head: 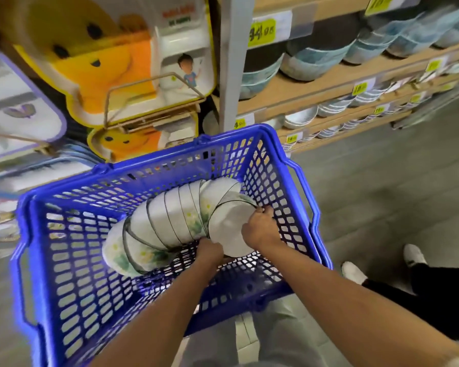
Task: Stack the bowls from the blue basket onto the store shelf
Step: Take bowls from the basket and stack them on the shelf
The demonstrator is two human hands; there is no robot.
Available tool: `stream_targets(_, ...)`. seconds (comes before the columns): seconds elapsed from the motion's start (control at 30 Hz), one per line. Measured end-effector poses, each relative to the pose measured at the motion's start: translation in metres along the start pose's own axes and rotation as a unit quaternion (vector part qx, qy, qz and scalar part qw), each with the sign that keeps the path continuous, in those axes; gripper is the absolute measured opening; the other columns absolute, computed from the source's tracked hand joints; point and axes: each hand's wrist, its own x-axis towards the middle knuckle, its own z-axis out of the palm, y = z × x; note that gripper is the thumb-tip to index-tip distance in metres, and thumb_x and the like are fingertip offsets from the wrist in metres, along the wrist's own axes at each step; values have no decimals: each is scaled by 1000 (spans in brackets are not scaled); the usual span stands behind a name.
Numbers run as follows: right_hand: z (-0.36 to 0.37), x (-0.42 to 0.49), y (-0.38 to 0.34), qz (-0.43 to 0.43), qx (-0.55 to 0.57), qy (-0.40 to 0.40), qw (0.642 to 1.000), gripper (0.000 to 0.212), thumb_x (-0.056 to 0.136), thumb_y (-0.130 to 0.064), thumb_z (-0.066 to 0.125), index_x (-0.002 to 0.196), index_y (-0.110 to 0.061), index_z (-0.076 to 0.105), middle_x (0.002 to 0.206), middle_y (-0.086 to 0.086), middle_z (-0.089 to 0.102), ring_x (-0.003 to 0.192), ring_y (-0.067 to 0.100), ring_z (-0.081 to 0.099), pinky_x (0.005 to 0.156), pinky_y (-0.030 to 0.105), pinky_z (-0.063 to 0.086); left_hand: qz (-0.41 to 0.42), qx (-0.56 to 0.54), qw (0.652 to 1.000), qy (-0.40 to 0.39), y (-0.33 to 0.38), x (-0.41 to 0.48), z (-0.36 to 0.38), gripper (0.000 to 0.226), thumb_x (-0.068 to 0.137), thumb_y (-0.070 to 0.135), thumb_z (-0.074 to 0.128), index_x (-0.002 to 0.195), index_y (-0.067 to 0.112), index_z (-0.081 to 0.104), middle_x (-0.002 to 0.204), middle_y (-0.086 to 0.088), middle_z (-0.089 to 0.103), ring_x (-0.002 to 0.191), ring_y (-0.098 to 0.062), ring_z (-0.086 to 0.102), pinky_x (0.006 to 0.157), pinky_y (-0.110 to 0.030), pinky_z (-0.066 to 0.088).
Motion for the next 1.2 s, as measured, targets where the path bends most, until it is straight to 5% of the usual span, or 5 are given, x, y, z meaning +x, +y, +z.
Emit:
stream_targets(0.2,-22,-20,6,-30,19,-1,999,53,96,-21,47,140,2,29,146,23,29,129,40,44,104,41,39,19,1,1000,22,16,-45,-13,29,93,-8,46,121,-14,50,100,-23,63,72,-26,62,42,-26,55)
stream_targets(0.5,-109,-29,6,-258,272,-88,923,41,103,-22,38,145,-22,41,144,8,47,128,23,47,108,35,39,67,-23,996,-52,82,-127,-62,21,96,-11,39,112,-9,52,88,-27,67,62,-26,70,50,-34,60)
stream_targets(0.77,-206,-79,-25,-295,497,-116,808,31,102,-17,38,107,-35,63,102,-13,65,90,2,62,66,17,50,174,-56,983,13,144,-214,-85,20,98,2,41,104,-10,56,83,-29,72,81,-38,73,69,-41,62)
stream_targets(1.07,-282,-139,-55,-262,618,-117,732,20,100,-18,43,110,-18,61,106,5,64,86,19,62,69,31,51,450,-229,841,194,174,-286,-55,40,103,37,31,133,21,53,130,-2,58,120,-27,54,102,-54,45)
stream_targets(1.2,-301,-167,-60,-245,634,-121,723,20,98,-22,46,109,-17,62,104,6,68,93,24,64,76,34,51,466,-384,778,174,192,-314,-56,33,97,39,38,108,34,69,108,4,71,98,-16,67,70,-32,55)
